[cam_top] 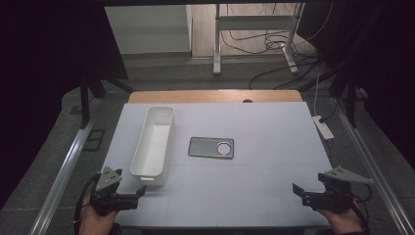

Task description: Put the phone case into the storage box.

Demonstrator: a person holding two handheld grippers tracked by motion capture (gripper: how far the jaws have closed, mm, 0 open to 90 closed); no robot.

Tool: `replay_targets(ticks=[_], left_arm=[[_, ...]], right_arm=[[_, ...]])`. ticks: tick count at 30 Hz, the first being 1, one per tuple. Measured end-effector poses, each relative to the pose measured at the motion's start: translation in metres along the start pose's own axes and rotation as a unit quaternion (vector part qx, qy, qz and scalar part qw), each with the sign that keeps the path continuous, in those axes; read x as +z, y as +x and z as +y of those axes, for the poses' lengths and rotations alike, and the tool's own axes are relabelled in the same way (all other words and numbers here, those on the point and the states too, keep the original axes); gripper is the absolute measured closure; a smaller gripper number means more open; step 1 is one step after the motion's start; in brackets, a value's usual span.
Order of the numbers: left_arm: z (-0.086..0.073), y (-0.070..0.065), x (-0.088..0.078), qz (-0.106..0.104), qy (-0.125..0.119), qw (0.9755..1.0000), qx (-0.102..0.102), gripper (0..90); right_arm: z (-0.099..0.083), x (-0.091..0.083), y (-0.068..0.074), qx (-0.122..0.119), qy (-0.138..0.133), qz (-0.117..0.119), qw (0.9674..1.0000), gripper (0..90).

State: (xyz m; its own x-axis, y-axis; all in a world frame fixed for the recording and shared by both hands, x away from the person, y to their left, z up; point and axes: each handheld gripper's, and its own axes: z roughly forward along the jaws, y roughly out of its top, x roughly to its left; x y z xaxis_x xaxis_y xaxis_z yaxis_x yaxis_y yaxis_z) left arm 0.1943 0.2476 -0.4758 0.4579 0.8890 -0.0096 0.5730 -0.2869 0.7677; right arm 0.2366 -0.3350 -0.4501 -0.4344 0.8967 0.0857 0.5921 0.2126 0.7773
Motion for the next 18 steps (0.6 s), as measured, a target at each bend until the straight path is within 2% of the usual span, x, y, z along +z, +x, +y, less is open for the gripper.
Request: replay_targets(ticks=[6, 8, 10, 11, 18], left_arm=[[-0.003, 0.002, -0.005, -0.008, -0.020, 0.9998, -0.003, 1.2], [-0.004, 0.004, -0.008, -0.026, -0.030, 0.9991, -0.011, 1.2], [-0.005, 0.004, -0.009, -0.029, -0.033, 0.9989, -0.013, 1.0], [-0.006, 0.005, -0.010, -0.040, -0.040, 0.9983, -0.015, 1.0], [-0.007, 0.006, -0.012, -0.053, -0.042, 0.9976, -0.014, 0.8]], right_arm=[[0.001, 0.001, 0.002, -0.007, 0.003, 0.001, 1.0000, 0.2], [0.001, 0.001, 0.002, -0.008, 0.004, 0.002, 1.0000, 0.2], [0.001, 0.002, 0.002, -0.010, 0.005, 0.004, 0.9999, 0.2], [0.001, 0.002, 0.002, -0.009, 0.006, 0.004, 0.9999, 0.2], [0.003, 0.004, 0.004, -0.022, 0.006, 0.013, 0.9997, 0.0]])
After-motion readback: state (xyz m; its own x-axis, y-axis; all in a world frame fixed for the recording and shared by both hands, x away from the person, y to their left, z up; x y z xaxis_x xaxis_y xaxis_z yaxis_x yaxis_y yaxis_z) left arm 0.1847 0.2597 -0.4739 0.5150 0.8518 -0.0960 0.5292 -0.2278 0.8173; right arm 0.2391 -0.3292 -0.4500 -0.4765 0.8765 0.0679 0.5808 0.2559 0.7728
